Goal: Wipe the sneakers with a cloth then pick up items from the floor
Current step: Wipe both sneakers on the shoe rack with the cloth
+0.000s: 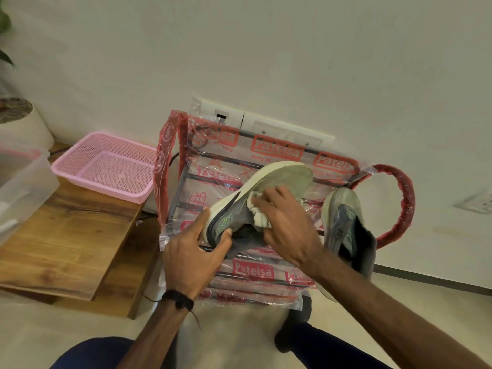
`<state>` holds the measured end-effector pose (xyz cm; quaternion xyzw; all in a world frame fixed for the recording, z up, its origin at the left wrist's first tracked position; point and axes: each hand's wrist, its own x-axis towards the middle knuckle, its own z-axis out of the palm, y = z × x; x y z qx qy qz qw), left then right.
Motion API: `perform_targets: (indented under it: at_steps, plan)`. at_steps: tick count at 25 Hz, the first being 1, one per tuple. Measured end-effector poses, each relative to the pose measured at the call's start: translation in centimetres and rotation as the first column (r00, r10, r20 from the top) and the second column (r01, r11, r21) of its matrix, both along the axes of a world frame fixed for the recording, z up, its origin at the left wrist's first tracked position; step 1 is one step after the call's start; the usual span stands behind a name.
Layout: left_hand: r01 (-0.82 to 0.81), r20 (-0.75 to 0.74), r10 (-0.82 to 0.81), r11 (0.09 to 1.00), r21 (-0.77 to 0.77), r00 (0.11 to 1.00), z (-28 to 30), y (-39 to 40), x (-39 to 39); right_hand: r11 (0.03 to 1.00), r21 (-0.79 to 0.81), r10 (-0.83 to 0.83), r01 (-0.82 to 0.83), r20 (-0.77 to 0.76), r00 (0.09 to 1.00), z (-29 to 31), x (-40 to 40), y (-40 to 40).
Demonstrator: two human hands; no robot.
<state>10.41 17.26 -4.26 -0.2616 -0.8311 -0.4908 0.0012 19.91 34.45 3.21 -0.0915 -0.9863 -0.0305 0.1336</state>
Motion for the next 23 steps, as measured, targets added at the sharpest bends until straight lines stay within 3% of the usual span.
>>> perform_targets:
  at_steps: [2,4,6,7,12,14,16,17,18,21,22,23]
  plan:
    - [0.026,-0.048,-0.027,0.999,-0.019,0.998,0.0,0.1,0.2,0.994,0.055,0.091,-0.094,0.047,0.995,0.6,1.4,1.0]
    - [0.066,-0.094,-0.069,0.997,-0.033,0.993,-0.1,0.3,0.2,0.997,0.048,-0.056,0.056,-0.008,0.998,0.7,1.9,3.6]
    - [0.072,-0.107,-0.076,0.997,-0.034,0.991,-0.3,0.4,0.4,0.961,-0.065,-0.272,0.268,-0.082,0.959,0.7,1.7,4.5]
    - [0.062,-0.102,-0.064,0.998,-0.030,0.993,-0.4,0.4,0.4,0.954,-0.096,-0.293,0.284,-0.091,0.952,0.4,1.5,3.5]
    - [0.080,-0.115,-0.086,0.995,-0.053,0.990,-0.3,0.1,0.2,0.997,-0.005,0.082,-0.082,-0.057,0.995,-0.8,2.2,-4.3]
    - [0.094,-0.162,-0.104,0.993,-0.071,0.981,-0.1,0.3,0.3,0.999,0.047,0.013,-0.010,-0.070,0.997,-0.7,2.0,-2.4]
    - [0.091,-0.199,-0.104,0.993,-0.071,0.974,-0.1,0.4,0.4,0.976,-0.051,-0.216,0.210,-0.174,0.961,-0.2,1.5,-0.1]
    - [0.089,-0.201,-0.102,0.993,-0.071,0.974,-0.1,0.4,0.5,0.967,-0.090,-0.251,0.238,-0.192,0.949,0.0,1.3,-0.3]
    - [0.086,-0.193,-0.098,0.994,-0.069,0.976,-0.2,0.3,0.4,0.980,-0.065,-0.199,0.190,-0.182,0.963,-0.2,1.2,-1.5]
    - [0.093,-0.204,-0.107,0.993,-0.076,0.973,-0.3,0.1,0.0,0.984,0.064,0.170,-0.169,-0.022,0.985,-1.0,2.2,-4.8]
    - [0.102,-0.222,-0.117,0.992,-0.078,0.968,-0.3,0.2,0.0,0.981,0.079,0.181,-0.179,-0.014,0.983,-0.8,2.2,-4.0]
    - [0.103,-0.239,-0.117,0.992,-0.071,0.964,-0.3,0.2,0.1,0.996,0.053,0.082,-0.078,-0.064,0.995,-0.8,2.0,-2.7]
